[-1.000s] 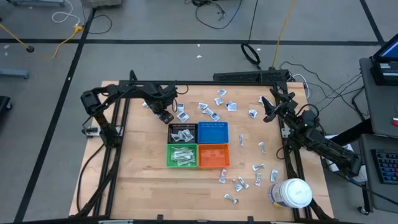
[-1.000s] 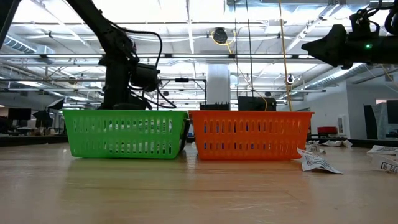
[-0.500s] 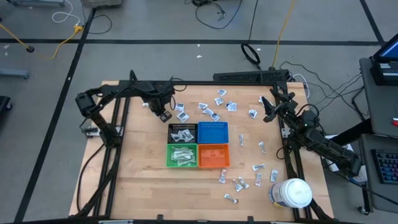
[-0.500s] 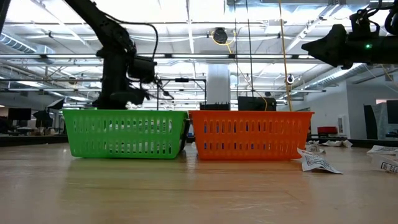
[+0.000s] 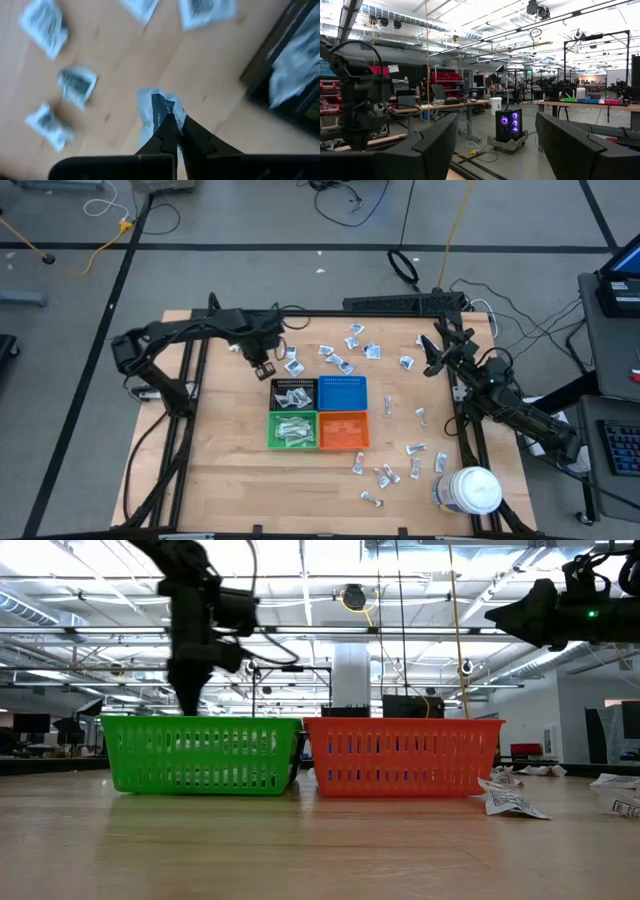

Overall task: Pick & Place First Aid Supplies
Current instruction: Put the towelette pack into the black bin

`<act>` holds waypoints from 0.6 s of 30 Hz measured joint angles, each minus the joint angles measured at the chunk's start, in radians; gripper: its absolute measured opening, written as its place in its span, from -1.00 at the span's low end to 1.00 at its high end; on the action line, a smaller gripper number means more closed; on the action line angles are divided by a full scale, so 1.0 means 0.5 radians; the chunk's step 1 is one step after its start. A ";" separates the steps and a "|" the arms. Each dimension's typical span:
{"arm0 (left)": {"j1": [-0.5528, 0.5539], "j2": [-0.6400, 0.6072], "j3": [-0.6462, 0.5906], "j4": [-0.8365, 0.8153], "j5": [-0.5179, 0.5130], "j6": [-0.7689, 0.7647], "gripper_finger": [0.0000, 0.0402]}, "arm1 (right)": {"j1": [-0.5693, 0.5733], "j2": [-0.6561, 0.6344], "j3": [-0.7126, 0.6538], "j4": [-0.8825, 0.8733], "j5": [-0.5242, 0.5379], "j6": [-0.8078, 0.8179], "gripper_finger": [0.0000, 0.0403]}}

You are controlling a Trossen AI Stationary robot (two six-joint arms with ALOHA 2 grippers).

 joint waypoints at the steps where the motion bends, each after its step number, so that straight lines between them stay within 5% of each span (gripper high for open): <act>1: -0.027 0.049 0.064 -0.026 0.000 -0.018 -0.98 | 0.000 0.000 0.000 0.000 0.000 0.000 0.30; 18: -0.531 0.547 1.012 -0.602 0.023 0.099 -0.98 | 0.000 0.000 0.000 0.000 0.000 0.000 0.31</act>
